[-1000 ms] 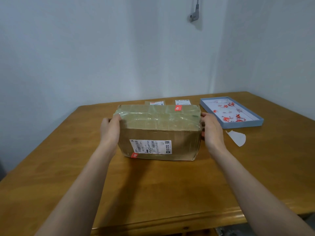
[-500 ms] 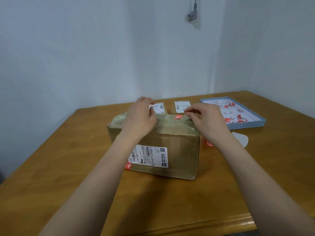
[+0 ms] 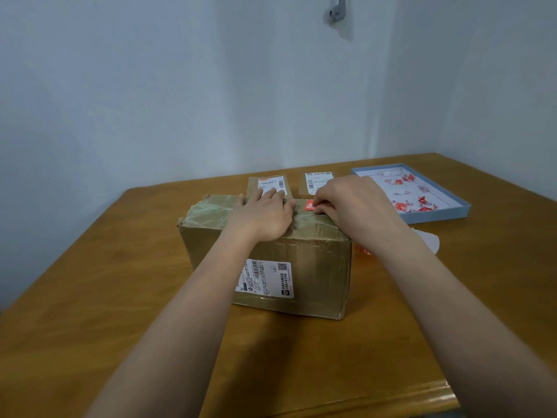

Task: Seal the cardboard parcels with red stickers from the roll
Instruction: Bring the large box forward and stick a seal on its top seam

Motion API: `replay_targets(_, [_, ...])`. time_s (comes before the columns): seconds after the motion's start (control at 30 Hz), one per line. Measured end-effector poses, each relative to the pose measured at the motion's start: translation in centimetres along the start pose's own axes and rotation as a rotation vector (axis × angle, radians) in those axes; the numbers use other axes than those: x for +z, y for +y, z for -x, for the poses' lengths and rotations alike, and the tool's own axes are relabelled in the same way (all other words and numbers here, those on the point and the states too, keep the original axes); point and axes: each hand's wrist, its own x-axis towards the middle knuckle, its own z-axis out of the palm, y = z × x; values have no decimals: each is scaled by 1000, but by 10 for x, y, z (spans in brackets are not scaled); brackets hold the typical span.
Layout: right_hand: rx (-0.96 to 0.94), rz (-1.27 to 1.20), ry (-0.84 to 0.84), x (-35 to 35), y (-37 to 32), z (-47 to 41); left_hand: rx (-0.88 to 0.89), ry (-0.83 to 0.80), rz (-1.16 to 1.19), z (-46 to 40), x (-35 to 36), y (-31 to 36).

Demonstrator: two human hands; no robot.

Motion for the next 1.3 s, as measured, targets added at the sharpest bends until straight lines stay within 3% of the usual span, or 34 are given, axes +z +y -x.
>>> replay_targets(0.83, [-95,282,-67,-10,-10,-7,-6,73,-1,9,-1,4])
replay_targets(1.3, [-59,175,3,-4,0,-8,5,83,9,10,0,4])
